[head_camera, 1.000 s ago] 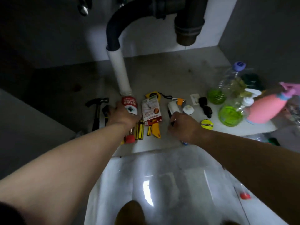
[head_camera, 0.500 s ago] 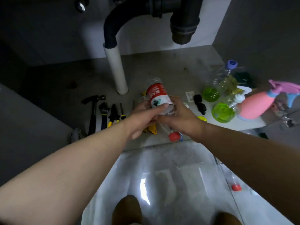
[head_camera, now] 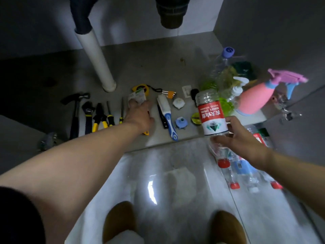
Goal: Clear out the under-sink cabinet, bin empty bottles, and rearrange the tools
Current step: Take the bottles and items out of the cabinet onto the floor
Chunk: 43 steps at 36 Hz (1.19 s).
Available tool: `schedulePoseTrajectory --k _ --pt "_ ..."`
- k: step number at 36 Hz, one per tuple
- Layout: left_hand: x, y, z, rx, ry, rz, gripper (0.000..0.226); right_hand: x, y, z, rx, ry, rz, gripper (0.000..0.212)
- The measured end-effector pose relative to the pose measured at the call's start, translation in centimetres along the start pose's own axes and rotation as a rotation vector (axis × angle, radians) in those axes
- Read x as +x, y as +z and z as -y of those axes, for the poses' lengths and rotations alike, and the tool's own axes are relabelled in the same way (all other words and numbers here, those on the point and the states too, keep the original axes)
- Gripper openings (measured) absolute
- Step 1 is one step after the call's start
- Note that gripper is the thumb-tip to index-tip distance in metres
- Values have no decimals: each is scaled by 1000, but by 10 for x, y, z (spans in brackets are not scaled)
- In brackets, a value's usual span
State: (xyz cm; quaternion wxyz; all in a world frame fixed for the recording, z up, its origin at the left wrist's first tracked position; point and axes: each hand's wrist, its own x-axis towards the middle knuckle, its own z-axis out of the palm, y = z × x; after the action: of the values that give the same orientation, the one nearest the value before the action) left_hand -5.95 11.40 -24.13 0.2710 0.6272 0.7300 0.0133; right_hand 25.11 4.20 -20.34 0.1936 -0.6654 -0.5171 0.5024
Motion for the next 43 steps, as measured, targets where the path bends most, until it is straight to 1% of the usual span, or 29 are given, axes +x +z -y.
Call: schedulePoseTrajectory --k 4,9,14,17,20,23,26,29,31,34,38,41,43 --pt "-5 3 -1 -113 4 -119 58 -10 -1 -22 -8 22 4 54" --pt "-11 -3 0 -134 -20 -310 42 -25 5 -46 -50 11 22 61" --pt "-22 -15 4 -163 -28 -407 41 -44 12 -71 -214 -17 20 66" --pt "-34 -25 -5 -213 35 -442 38 -54 23 -87 -357 -27 -2 69" --pt "-47 -32 -22 -220 181 -431 34 -55 39 -100 -532 -6 -55 74" --pt "-60 -32 -42 -219 299 -355 27 -48 53 -105 -593 68 -83 75" --pt "-74 -20 -62 -295 337 -201 21 -38 66 -105 -612 146 -122 83" --pt "-85 2 -73 -416 368 -91 23 -30 74 -107 -690 148 -223 84" --pt "-93 17 -76 -471 368 0 22 -26 77 -111 -785 103 -280 81" --pt "-102 35 -74 -453 365 96 17 -20 79 -115 -878 58 -301 75" --pt "-106 48 -71 -479 346 225 14 -14 79 -114 -849 69 -288 78" --pt "-110 55 -68 -517 295 313 13 -12 77 -114 -833 82 -279 82" --pt "-116 58 -66 -542 256 380 11 -11 75 -114 -834 83 -282 77"
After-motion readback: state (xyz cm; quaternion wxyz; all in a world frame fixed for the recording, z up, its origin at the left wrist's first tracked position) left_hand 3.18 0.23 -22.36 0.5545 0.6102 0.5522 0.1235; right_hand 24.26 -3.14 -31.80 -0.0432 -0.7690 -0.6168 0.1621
